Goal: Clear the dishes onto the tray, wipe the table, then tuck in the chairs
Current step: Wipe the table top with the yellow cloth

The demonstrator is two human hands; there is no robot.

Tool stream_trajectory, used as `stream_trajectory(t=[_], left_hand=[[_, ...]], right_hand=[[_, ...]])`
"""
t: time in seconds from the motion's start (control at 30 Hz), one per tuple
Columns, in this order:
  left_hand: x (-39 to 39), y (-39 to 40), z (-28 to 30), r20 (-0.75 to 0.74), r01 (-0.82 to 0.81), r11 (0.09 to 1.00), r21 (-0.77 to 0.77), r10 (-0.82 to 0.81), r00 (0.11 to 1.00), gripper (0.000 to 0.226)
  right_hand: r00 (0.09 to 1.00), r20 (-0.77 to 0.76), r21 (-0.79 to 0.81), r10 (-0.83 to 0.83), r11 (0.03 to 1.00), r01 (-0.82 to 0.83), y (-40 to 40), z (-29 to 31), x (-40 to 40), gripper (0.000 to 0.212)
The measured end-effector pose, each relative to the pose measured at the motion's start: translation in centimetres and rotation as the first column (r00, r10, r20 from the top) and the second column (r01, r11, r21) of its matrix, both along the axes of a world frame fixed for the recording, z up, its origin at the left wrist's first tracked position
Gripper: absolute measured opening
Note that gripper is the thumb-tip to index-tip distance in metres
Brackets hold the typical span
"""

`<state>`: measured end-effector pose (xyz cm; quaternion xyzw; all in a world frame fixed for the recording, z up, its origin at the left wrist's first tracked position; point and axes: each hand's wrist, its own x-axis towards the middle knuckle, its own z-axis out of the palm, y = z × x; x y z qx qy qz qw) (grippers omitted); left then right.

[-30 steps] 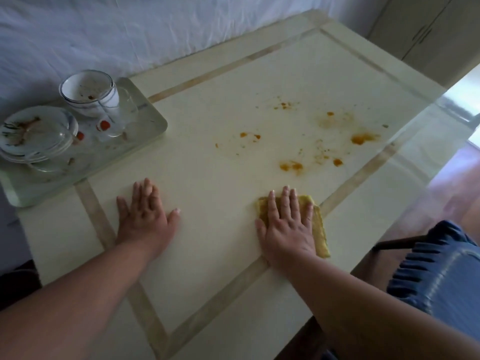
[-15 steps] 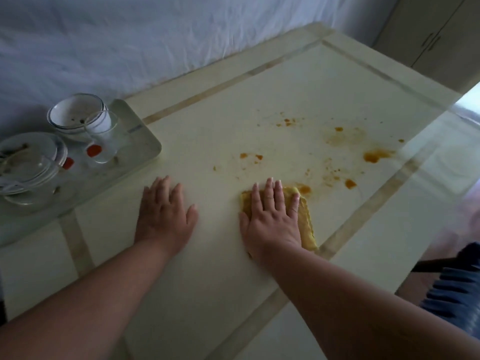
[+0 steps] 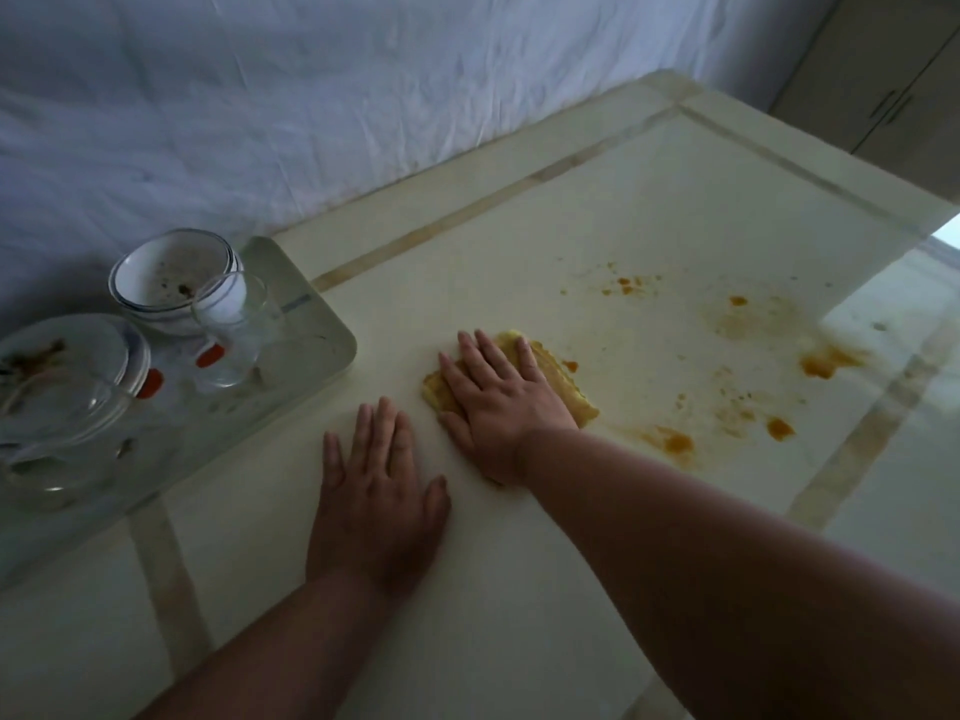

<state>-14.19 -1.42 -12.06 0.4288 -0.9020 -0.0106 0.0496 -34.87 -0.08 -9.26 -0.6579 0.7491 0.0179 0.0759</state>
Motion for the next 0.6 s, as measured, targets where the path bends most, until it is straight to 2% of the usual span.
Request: stream_trajectory(t=[0.13, 0.33, 0.47, 0.6], left_hand=[[0.1, -0.3, -0.5, -0.035, 0.042, 0.998, -0.048, -0.044, 0.998, 0.083], [0.1, -0.2, -0.5, -0.020, 0.025, 0.999, -0.043, -0.026, 0.999, 0.084], [0.2, -0.5, -0.7, -0.008, 0.015, 1.000, -0.021, -0.015, 1.000, 0.084], [0.2, -0.6, -0.4, -0.006, 0.010, 1.000, 0.004, -0.010, 1.000, 0.086]], right_hand=[[0.962, 0.066, 0.008, -0.266, 0.964, 0.266, -4.6, -0.1, -0.1, 0.082], [0.802, 0.100, 0.028, -0.589, 0.807, 0.590, -9.6, -0.2, -1.4, 0.082], [0.751, 0.099, 0.052, -0.653, 0.757, 0.651, -9.2, -0.1, -2.4, 0.083], [0.718, 0.082, 0.058, -0.691, 0.722, 0.689, -5.0, -0.2, -3.2, 0.086]])
